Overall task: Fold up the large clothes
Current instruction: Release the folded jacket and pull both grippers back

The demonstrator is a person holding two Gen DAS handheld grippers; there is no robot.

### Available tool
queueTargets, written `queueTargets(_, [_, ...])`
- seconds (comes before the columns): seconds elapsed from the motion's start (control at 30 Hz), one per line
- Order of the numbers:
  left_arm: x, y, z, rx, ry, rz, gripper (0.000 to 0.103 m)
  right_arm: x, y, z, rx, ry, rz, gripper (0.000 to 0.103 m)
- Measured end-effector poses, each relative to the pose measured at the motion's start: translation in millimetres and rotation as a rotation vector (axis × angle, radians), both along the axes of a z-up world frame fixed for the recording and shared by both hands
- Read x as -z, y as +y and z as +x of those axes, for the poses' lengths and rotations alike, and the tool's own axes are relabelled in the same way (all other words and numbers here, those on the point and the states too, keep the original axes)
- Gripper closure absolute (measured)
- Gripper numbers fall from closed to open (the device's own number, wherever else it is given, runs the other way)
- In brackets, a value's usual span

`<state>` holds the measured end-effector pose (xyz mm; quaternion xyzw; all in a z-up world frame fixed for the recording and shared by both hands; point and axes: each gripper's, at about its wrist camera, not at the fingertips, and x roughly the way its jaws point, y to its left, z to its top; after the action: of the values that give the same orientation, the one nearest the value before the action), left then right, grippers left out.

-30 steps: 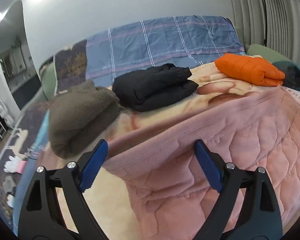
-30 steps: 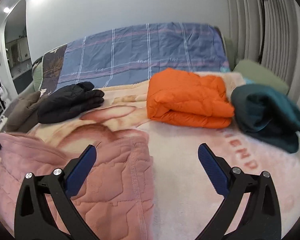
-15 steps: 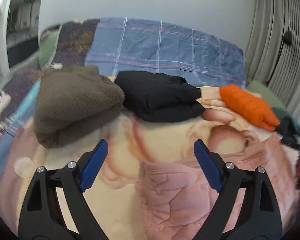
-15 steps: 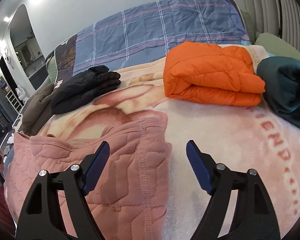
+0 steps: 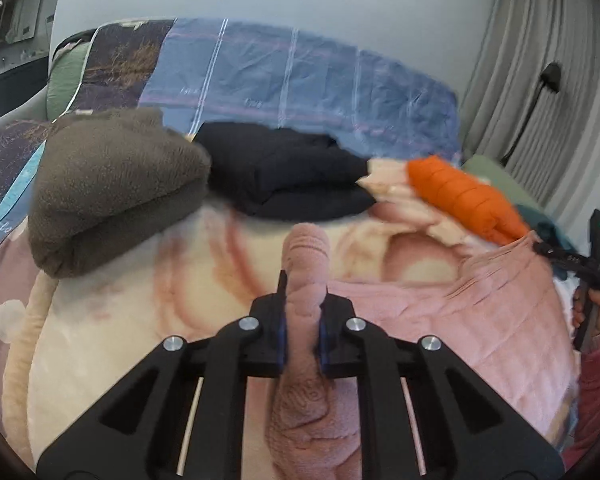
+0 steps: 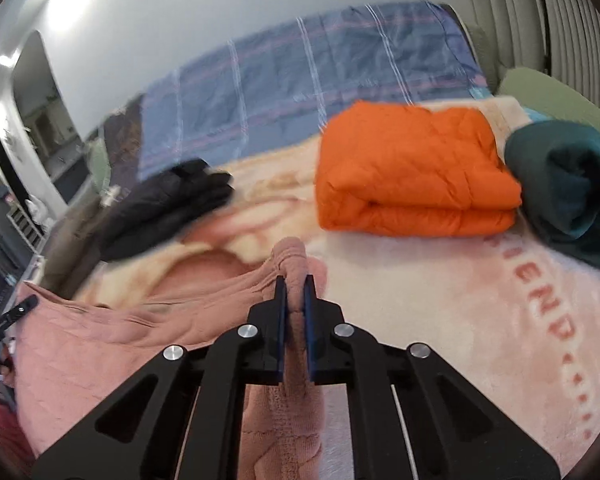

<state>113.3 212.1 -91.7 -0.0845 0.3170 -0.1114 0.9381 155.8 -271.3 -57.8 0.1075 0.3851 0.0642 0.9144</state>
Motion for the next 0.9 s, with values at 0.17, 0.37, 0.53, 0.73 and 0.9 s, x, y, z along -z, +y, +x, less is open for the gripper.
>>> queueTargets(0.17, [65,-16,18,-0.047,0.099,0.202,0.086,54,4,18,0.029,0.117,-0.161,0.092])
queueTargets(0.37, [26,-8,-9,-0.125,0.003,0.253,0.057,5,-2,-12,0.097,-0.010,-0.258,0.053])
queueTargets(0.53, [-23,-28,-51,-0.114,-0.109,0.209,0.060,-32,23,-55,-0.019,-0.142,-0.226,0.039])
queueTargets(0.73, [-28,-79,-102,0.087,-0.145,0.144,0.043,-24,22,-115,-0.071,-0.172,-0.189,0.023])
queueTargets(0.9, [7,-127,-101,0.179,-0.097,0.278,0.029,2,-15,-177,0.018,-0.088,-0.135,0.023])
